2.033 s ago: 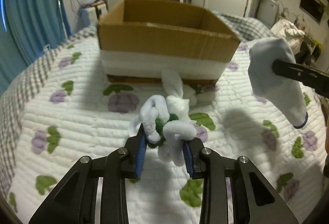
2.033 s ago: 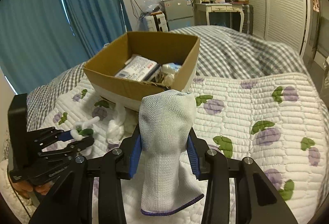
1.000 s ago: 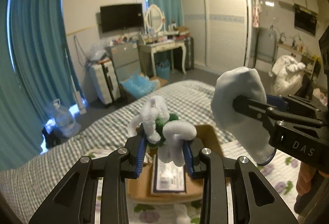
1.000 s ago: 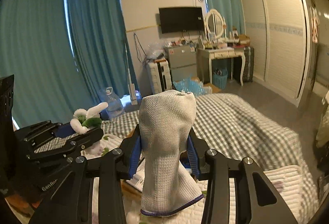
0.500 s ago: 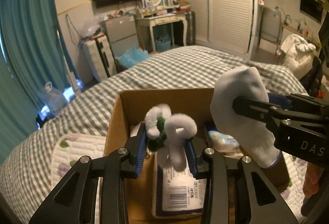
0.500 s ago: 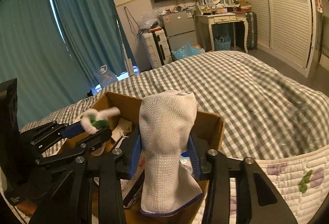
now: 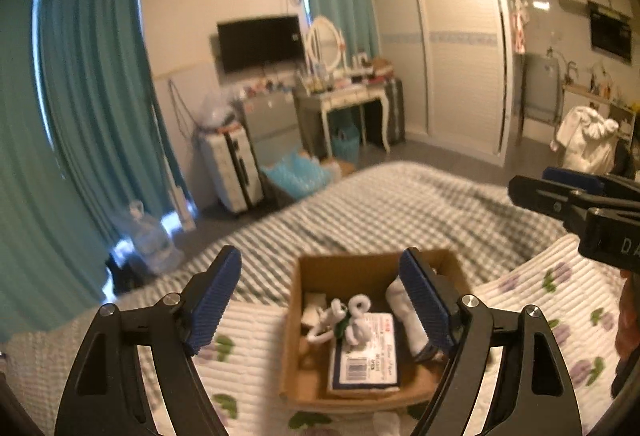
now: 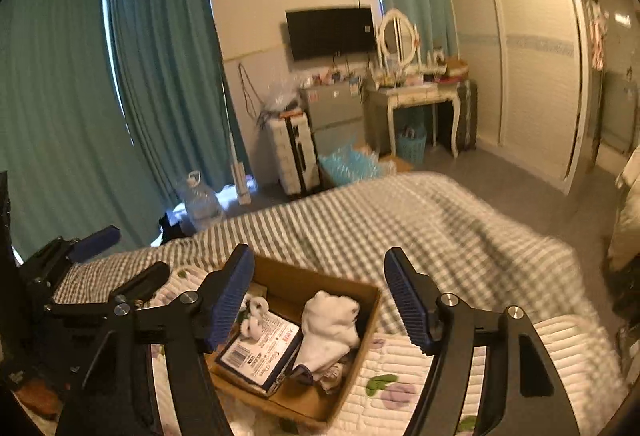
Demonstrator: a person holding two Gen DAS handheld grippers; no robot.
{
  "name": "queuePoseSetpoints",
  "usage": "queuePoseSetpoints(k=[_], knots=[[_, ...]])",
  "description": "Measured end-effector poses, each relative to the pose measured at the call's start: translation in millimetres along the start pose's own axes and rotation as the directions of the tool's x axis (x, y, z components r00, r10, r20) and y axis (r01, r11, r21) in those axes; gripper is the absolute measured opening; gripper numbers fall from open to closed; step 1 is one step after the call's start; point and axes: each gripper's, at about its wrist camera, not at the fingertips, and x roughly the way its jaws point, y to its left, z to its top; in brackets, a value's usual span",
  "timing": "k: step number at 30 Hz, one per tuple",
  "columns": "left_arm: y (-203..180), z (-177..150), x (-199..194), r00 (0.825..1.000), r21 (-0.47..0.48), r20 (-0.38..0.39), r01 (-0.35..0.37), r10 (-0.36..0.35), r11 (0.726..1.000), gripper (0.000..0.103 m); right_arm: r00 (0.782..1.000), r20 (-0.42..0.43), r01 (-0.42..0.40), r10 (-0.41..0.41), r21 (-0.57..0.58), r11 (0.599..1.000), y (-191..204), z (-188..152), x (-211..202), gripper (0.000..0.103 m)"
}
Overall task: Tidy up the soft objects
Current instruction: 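Lift the plush toy with the left tool while the right tool carries the sock into the box, then grasp the white cloth knot beside the box with the left tool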
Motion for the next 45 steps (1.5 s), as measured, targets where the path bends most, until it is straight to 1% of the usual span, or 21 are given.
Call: queuePoseSetpoints(k=[2,3,4,5,7,10,13,15,17,22,25,27,32,36,38,39,40,41,42,43,45], knots=[[1.6,6.8,-29.1,0.999,-0.002,0.035,-0.007,0.007,1.000,0.083,1.000,0.029,0.005,-0.005,-0.019,1.000,5.8,8.1,-33.0,0.074],[3.4,9.8,-44.6,0.999,-0.005,0.050,-0.010,0.010,1.000,0.087,0.999,0.045,0.006,-0.004,-0.032,0.999,8.7,11.4,-52.8,0.077],[3.9,11.1,-56.3,0.998,-0.011,0.061,-0.014,0.015,1.000,0.097,0.999,0.053,0.008,-0.006,-0.045,0.999,11.3,14.0,-67.2,0.082],[4.6,11.4,-69.3,0.997,-0.020,0.079,-0.022,0.024,1.000,0.099,0.998,0.058,0.011,-0.008,-0.054,0.998,14.3,14.1,-77.4,0.084],[5.4,9.8,-92.2,0.993,-0.039,0.109,-0.035,0.039,0.999,0.099,0.997,0.075,0.022,-0.016,-0.082,0.996,19.6,11.7,-105.0,0.096],[3.7,0.3,-108.1,0.993,-0.059,0.098,-0.059,0.065,0.996,0.099,0.997,0.081,0.013,-0.005,-0.099,0.995,20.0,0.4,-127.9,0.102],[1.1,-20.1,-111.2,0.994,-0.061,0.072,-0.080,0.084,0.995,0.099,0.999,0.048,-0.006,0.011,-0.108,0.994,16.8,-20.6,-132.3,0.103],[-3.1,-38.9,-107.2,0.993,-0.065,0.039,-0.105,0.108,0.992,0.099,1.000,0.013,-0.009,0.010,-0.120,0.993,14.4,-39.0,-124.6,0.103],[-5.6,-56.3,-96.2,0.994,-0.073,-0.001,-0.110,0.110,0.991,0.099,1.000,-0.016,-0.003,0.001,-0.132,0.991,11.3,-58.5,-114.3,0.103],[-14.5,-108.7,-51.5,0.987,-0.100,-0.114,-0.124,0.112,0.987,0.098,0.994,-0.112,-0.005,-0.013,-0.156,0.988,5.7,-112.1,-66.6,0.103],[-19.4,-142.2,-21.4,0.977,-0.133,-0.198,-0.109,0.081,0.985,0.097,0.985,-0.172,-0.018,-0.005,-0.132,0.991,0.6,-141.1,-34.0,0.103],[-23.6,-161.4,1.6,0.966,-0.147,-0.251,-0.106,0.067,0.983,0.097,0.979,-0.204,-0.019,-0.005,-0.118,0.993,-1.6,-156.8,-12.6,0.103],[-34.8,-197.3,36.0,0.944,-0.165,-0.329,-0.071,0.012,0.984,0.097,0.972,-0.235,-0.027,0.008,-0.078,0.997,-7.0,-184.0,26.1,0.103],[-47.7,-216.9,57.0,0.927,-0.154,-0.373,-0.007,-0.051,0.988,0.096,0.966,-0.257,-0.034,0.022,-0.043,0.999,-14.4,-199.2,46.9,0.103],[-54.7,-220.5,64.3,0.923,-0.132,-0.377,0.022,-0.070,0.991,0.086,0.962,-0.271,-0.037,0.028,-0.029,0.999,-17.2,-203.0,54.7,0.103],[-57.3,-221.4,68.1,0.920,-0.123,-0.383,0.040,-0.085,0.992,0.072,0.961,-0.276,-0.035,0.026,-0.027,0.999,-18.5,-203.6,56.6,0.103],[-59.3,-222.0,71.5,0.915,-0.117,-0.391,0.056,-0.098,0.992,0.061,0.960,-0.279,-0.029,0.021,-0.026,0.999,-18.6,-204.8,58.4,0.103],[-60.1,-222.8,74.9,0.910,-0.114,-0.400,0.072,-0.112,0.991,0.056,0.960,-0.280,-0.025,0.017,-0.025,0.999,-19.6,-205.5,59.0,0.103],[-60.6,-223.8,77.1,0.905,-0.117,-0.403,0.095,-0.135,0.989,0.043,0.959,-0.284,-0.024,0.016,-0.025,0.999,-19.7,-207.0,60.5,0.103],[-60.7,-224.6,77.3,0.901,-0.123,-0.403,0.119,-0.159,0.985,0.033,0.957,-0.288,-0.023,0.015,-0.025,0.999,-19.1,-208.1,61.4,0.103],[-60.0,-225.3,72.4,0.901,-0.128,-0.391,0.148,-0.187,0.981,0.028,0.956,-0.292,-0.019,0.009,-0.030,0.999,-16.3,-210.4,62.0,0.103]])
